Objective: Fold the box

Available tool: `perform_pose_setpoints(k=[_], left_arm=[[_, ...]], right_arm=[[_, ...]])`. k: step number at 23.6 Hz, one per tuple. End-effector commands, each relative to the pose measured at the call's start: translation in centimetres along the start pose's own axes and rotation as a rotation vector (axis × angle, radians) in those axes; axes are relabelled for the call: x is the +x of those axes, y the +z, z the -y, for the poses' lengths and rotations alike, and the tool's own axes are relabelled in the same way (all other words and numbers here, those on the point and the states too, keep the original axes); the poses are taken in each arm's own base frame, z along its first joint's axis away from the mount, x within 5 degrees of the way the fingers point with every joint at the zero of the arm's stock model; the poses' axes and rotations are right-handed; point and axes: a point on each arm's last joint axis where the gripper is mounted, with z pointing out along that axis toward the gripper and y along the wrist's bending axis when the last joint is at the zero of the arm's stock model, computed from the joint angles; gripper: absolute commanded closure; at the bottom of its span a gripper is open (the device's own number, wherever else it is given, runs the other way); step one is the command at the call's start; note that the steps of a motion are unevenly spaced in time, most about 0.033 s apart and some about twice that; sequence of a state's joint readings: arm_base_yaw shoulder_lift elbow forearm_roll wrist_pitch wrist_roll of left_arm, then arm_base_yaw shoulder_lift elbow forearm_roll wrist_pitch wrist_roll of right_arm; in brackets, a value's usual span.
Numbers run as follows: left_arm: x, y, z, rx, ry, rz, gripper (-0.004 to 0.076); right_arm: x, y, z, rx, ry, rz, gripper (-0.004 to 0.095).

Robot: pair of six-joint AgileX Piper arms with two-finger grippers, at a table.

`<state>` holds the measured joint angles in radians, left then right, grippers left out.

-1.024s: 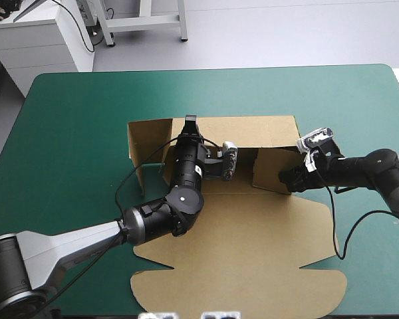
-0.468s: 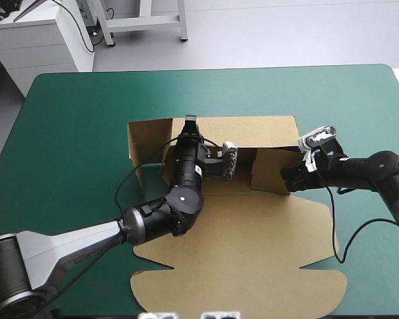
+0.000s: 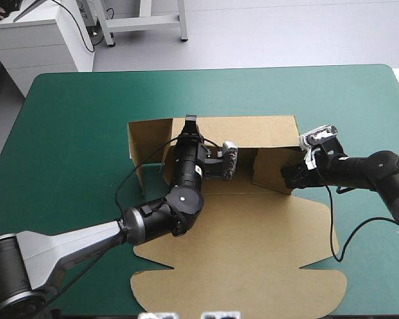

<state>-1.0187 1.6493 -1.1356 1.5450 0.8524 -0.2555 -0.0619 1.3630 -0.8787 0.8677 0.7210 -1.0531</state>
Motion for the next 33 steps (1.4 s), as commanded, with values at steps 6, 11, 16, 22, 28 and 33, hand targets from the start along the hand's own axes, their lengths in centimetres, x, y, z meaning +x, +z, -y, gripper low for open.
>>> perform_pose_setpoints(k=[6, 11, 16, 22, 28, 33], left_arm=[[0.5, -1.1, -2.5, -0.092, -0.029, 0.007, 0.0732], [0.5, -1.1, -2.5, -0.093, -0.027, 0.010, 0.0732], [0.3, -1.1, -2.5, -0.088, -0.026, 0.029, 0.0732], [0.2, -1.1, -2.4, -0.084, -0.026, 0.044, 0.0732], [-0.1, -1.1, -2.4, -0.081, -0.021, 0.072, 0.0732], [-0.2, -1.2, -2.6, -0.104, 0.003, 0.085, 0.0732]], right_arm=[[-1.4, -1.0, 0.2, 0.074, -0.023, 0.099, 0.0464], [0.4, -2.2, -0.1, 0.210, -0.007, 0.194, 0.0464], [1.1, -1.4, -2.7, 0.219, -0.078, 0.240, 0.0469], [1.0, 0.1, -3.2, 0.315, -0.068, 0.274, 0.0505], [1.3, 1.3, -2.4, 0.339, -0.064, 0.235, 0.0602], [1.4, 2.0, -2.2, 0.338, -0.076, 0.211, 0.0836]])
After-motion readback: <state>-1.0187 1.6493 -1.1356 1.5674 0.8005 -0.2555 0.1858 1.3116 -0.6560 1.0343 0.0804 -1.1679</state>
